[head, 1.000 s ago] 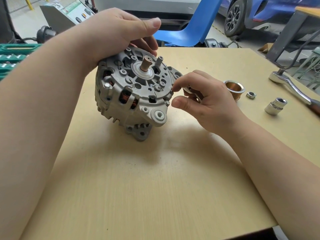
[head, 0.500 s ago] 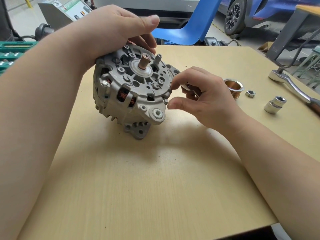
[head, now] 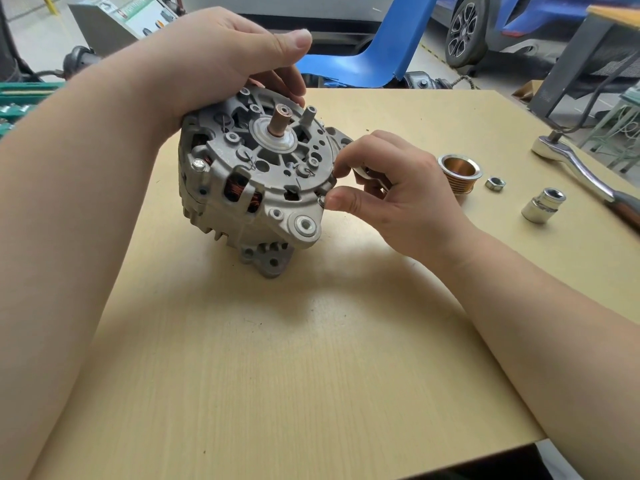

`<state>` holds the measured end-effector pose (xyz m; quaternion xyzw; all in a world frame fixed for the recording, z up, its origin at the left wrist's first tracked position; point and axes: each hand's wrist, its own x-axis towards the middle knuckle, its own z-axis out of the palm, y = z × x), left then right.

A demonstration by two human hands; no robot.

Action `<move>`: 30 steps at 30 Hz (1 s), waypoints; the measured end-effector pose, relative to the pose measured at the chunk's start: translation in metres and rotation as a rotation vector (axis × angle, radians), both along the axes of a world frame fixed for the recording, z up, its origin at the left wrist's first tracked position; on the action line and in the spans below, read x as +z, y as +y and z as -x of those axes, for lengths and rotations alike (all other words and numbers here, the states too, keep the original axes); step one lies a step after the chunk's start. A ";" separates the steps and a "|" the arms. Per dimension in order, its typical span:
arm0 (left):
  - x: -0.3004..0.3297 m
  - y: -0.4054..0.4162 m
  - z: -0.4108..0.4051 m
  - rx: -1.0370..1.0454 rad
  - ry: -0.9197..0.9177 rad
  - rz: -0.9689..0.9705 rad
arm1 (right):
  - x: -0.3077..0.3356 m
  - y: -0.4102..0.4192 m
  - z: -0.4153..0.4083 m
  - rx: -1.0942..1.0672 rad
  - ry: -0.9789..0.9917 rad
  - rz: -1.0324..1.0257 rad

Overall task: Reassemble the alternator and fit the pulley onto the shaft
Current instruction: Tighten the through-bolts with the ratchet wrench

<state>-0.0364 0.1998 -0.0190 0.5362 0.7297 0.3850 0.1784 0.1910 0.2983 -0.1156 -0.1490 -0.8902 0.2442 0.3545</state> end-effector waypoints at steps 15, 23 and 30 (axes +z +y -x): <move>0.003 0.004 0.001 0.007 0.061 0.010 | 0.024 -0.012 -0.030 0.150 0.004 0.362; -0.001 -0.004 0.001 -0.037 -0.068 -0.035 | 0.037 -0.018 -0.025 0.130 -0.155 0.221; 0.000 -0.006 -0.002 -0.045 -0.087 -0.044 | 0.053 -0.026 -0.025 0.095 -0.185 0.031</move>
